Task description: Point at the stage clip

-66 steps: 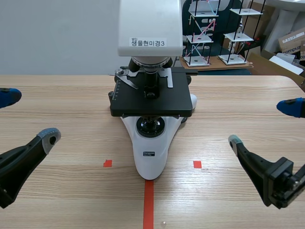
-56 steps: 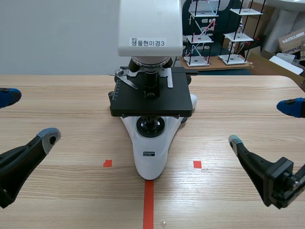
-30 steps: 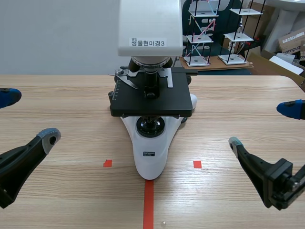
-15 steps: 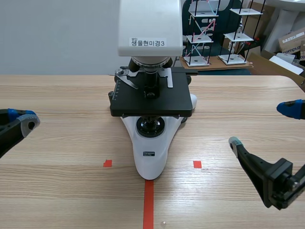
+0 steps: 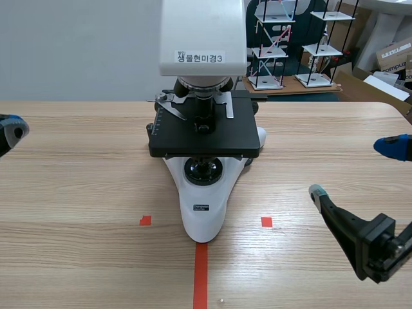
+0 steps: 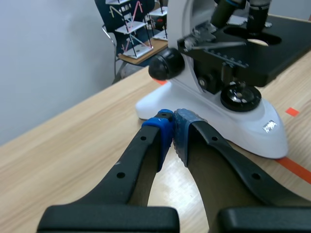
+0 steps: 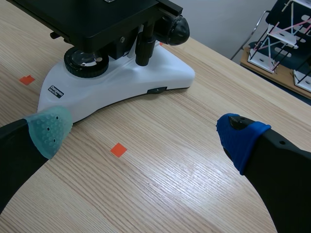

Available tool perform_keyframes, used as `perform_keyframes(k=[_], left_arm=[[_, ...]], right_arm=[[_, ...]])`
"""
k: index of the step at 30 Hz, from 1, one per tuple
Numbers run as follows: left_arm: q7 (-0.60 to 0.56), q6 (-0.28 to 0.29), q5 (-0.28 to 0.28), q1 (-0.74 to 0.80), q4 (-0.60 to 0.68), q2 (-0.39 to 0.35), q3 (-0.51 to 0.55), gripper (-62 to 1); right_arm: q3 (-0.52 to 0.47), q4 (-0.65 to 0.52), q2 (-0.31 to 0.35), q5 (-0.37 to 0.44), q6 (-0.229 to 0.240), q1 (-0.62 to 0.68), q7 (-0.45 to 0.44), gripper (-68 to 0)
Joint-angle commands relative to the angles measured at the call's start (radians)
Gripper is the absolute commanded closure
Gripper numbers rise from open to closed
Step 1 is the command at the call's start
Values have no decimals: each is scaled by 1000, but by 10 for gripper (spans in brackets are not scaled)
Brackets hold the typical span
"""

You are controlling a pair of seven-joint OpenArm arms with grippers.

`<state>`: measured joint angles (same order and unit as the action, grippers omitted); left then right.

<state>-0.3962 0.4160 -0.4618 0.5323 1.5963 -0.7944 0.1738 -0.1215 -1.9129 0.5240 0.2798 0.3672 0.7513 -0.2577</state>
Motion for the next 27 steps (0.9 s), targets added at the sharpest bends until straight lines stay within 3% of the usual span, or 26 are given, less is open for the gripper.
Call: perform_keyframes(k=[1,13,27], left_arm=[[-4,3,-26,-27,14,-18,11,-23],[120,71,-25,-193,14,-38,-49,-23],[218,72,-24,-357,14,-37,-164,-23]], right_arm=[[-3,-17,10,12,0,-3,-18,-667],[-3,-17,10,12,0,-3,-18,-667],[-3,-17,10,12,0,-3,-17,-667]])
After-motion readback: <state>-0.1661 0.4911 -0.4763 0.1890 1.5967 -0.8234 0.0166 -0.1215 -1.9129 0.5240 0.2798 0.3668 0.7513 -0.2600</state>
